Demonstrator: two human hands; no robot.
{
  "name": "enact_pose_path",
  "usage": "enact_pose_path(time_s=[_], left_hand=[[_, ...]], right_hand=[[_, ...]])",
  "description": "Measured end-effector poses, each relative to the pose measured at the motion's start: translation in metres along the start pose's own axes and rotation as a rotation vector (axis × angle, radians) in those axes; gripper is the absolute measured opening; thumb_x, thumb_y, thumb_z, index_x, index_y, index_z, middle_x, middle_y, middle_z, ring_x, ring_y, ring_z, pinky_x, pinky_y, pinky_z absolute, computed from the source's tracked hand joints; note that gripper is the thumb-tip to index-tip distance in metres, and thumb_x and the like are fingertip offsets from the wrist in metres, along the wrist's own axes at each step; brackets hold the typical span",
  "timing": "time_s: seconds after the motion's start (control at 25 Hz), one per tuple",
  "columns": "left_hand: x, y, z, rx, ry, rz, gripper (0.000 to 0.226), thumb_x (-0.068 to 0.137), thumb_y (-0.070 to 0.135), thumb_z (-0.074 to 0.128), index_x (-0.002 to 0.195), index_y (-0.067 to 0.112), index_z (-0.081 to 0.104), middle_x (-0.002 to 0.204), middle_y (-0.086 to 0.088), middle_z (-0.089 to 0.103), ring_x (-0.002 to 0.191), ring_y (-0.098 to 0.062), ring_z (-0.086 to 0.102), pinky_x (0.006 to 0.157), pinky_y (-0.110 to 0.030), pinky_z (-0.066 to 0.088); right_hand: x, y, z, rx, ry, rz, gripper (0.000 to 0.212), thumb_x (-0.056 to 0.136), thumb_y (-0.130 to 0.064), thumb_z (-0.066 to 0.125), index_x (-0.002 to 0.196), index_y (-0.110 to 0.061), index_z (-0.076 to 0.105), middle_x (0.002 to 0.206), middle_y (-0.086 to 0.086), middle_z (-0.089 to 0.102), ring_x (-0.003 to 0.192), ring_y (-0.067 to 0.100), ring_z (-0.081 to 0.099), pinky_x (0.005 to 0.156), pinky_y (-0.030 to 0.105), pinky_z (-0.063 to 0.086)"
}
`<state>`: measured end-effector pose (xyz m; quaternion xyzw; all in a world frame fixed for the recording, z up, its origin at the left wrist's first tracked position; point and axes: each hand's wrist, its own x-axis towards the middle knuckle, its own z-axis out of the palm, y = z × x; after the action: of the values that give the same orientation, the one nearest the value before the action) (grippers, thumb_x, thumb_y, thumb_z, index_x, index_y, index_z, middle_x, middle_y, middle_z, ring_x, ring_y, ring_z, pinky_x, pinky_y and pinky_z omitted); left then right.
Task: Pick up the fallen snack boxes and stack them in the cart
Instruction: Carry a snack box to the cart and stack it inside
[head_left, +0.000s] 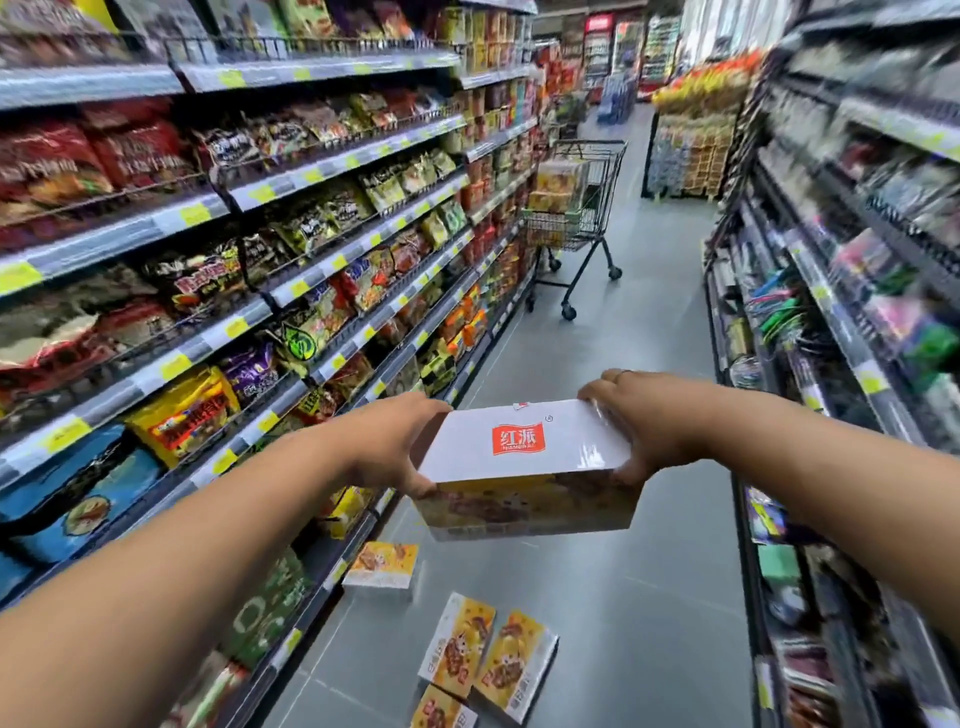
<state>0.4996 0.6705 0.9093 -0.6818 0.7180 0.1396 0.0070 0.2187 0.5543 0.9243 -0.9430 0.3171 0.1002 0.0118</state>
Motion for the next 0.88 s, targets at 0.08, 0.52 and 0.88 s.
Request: enact_pose_path(time_s=[0.08, 0.52, 0.88], left_hand=[[0.026, 0.005, -0.011, 0.014, 0.017, 0.038, 0.090, 0.065, 0.037, 0.083, 0.142, 0.028, 0.038, 0.123, 0.004, 0.048, 0.115, -0.017, 0.049, 0.098, -0.038, 0.043], [0.224, -0.017, -0.089, 0.073, 0.018, 0.215, 0.098, 0.067, 0.046, 0.080, 0.149, 0.029, 0.029, 0.127, 0.005, 0.046, 0.118, -0.018, 0.047, 0.101, -0.039, 0.042], [0.412, -0.014, -0.116, 0.081, 0.003, 0.237, 0.097, 0.068, 0.040, 0.082, 0.149, 0.026, 0.030, 0.131, 0.002, 0.046, 0.121, -0.019, 0.046, 0.101, -0.035, 0.040]], right_hand=[[0.007, 0.028, -0.003, 0.049, -0.006, 0.020, 0.094, 0.062, -0.056, 0.074, 0.142, -0.034, 0.029, 0.124, -0.005, 0.046, 0.111, 0.020, 0.052, 0.091, 0.034, 0.047], [0.099, 0.169, -0.042, 0.152, 0.030, 0.168, 0.096, 0.062, -0.054, 0.076, 0.144, -0.041, 0.027, 0.117, -0.010, 0.043, 0.112, 0.013, 0.049, 0.092, 0.029, 0.043], [0.194, 0.318, -0.040, 0.184, 0.044, 0.208, 0.097, 0.062, -0.052, 0.078, 0.145, -0.040, 0.029, 0.126, -0.005, 0.046, 0.118, 0.016, 0.046, 0.096, 0.031, 0.041]])
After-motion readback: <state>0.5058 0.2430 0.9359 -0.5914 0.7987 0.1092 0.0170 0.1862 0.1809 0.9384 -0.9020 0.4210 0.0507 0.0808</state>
